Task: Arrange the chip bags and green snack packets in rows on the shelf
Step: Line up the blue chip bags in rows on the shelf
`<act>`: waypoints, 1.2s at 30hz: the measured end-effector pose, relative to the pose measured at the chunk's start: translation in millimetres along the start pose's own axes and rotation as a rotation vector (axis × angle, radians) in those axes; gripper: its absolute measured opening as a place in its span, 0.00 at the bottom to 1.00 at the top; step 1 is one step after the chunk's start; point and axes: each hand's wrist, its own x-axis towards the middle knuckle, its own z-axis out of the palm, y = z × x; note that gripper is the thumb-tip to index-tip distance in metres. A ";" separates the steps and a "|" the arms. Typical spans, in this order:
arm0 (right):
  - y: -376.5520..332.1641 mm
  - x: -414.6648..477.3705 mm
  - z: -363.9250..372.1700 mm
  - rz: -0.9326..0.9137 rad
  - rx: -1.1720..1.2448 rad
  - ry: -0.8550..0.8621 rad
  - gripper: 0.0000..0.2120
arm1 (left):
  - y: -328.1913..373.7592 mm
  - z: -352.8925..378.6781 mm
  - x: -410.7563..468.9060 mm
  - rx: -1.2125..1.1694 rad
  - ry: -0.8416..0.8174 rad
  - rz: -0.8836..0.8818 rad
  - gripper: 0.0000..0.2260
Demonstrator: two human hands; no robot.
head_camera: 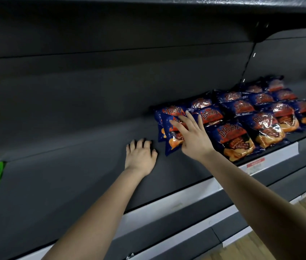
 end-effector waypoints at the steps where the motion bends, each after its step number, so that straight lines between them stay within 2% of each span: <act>1: 0.1 -1.0 0.2 0.007 0.022 -0.012 0.39 | -0.1 0.4 -0.3 0.000 0.007 0.000 0.21; 7: -2.1 -2.4 0.0 0.058 0.117 -0.123 0.33 | 0.5 0.8 -0.8 0.002 0.011 -0.005 0.21; 10: -10.9 1.6 3.9 0.136 0.146 -0.090 0.37 | 0.7 0.4 -1.3 0.004 0.017 -0.006 0.21; 13: -20.3 4.5 14.5 0.200 0.078 -0.068 0.39 | 0.7 0.1 -1.9 0.000 0.018 -0.008 0.21; 17: -21.5 4.3 26.7 0.196 -0.048 -0.101 0.42 | 0.5 0.2 -2.7 -0.003 0.012 -0.006 0.22; 31: -18.1 9.8 28.3 0.196 -0.102 -0.171 0.41 | -0.3 1.5 -1.8 -0.003 0.007 -0.007 0.22; 36: -20.4 12.8 15.7 0.225 -0.010 -0.216 0.40 | -0.1 -4.4 -4.1 -0.031 0.006 0.006 0.22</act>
